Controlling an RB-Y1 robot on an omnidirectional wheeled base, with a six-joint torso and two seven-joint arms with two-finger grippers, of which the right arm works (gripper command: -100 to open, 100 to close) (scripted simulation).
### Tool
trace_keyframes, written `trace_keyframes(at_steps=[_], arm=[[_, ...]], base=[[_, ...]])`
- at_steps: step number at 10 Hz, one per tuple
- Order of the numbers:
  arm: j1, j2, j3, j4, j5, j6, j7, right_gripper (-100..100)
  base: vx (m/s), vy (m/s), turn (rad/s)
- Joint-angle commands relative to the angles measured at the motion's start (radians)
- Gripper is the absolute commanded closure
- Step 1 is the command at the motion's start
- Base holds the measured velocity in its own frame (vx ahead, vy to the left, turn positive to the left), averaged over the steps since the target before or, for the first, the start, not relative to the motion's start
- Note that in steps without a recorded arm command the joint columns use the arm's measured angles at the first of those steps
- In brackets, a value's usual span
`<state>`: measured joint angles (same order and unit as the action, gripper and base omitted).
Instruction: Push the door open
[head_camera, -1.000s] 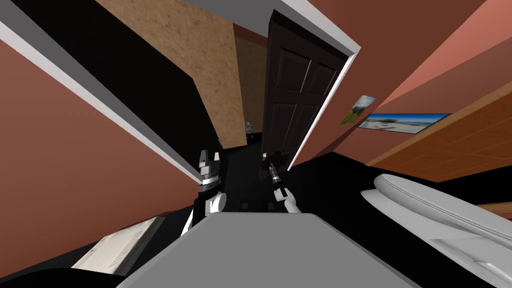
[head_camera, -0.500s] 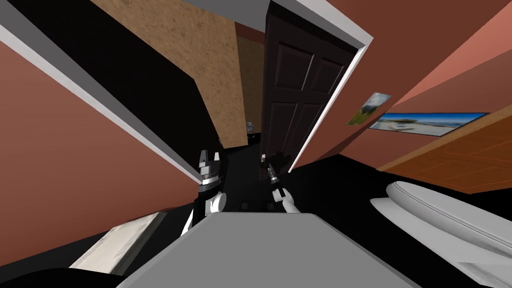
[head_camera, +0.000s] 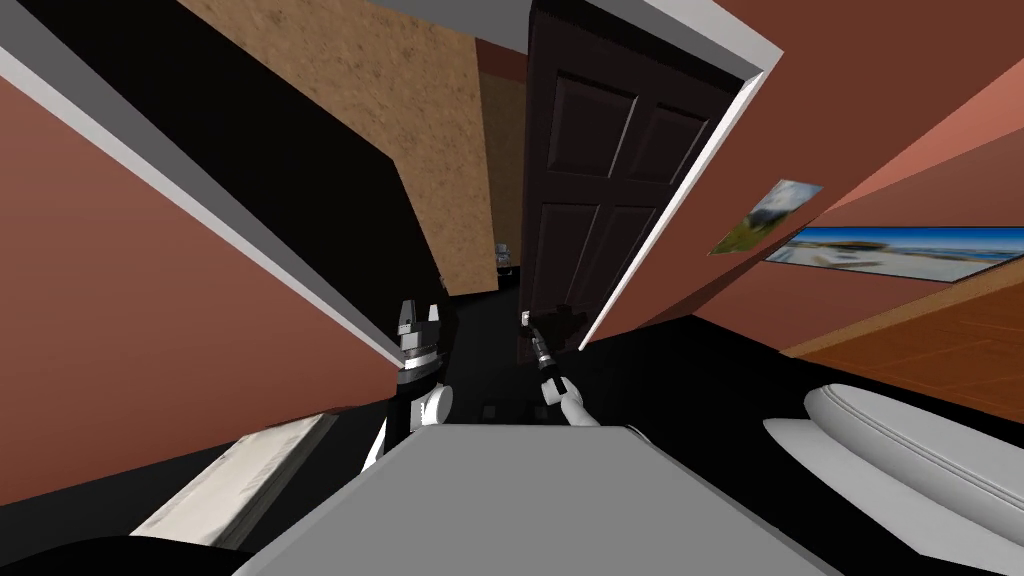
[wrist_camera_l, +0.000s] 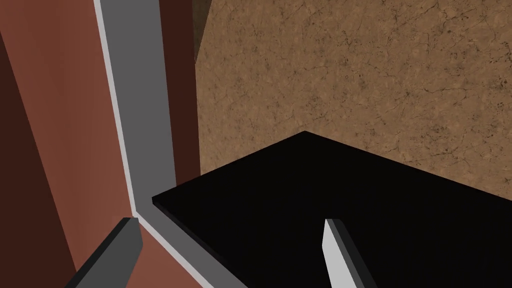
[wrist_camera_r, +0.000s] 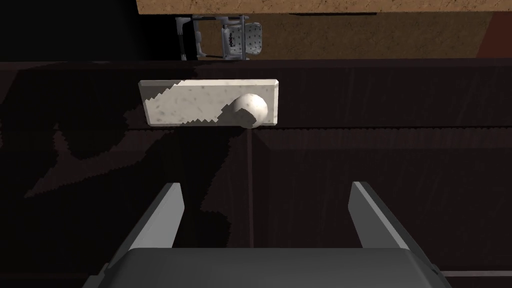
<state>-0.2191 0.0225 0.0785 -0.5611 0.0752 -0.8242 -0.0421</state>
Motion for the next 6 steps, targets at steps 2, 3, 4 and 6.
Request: trace_keyframes(at_steps=[2,3,4,6], arm=[[-0.018,0.009,-0.002,0.04,-0.002,-0.012,0.003,-100],[-0.019,-0.018,-0.004,0.046,-0.003,-0.016,0.005,-100],[-0.019,-0.03,-0.005,0.047,-0.004,-0.017,0.005,-100],[-0.019,-0.045,-0.008,0.049,-0.006,-0.018,0.006,-100]], base=[[0.042,-0.089,0.05],[0.076,0.004,0.023],[0.131,0.019,0.024],[0.201,0.07,0.024]])
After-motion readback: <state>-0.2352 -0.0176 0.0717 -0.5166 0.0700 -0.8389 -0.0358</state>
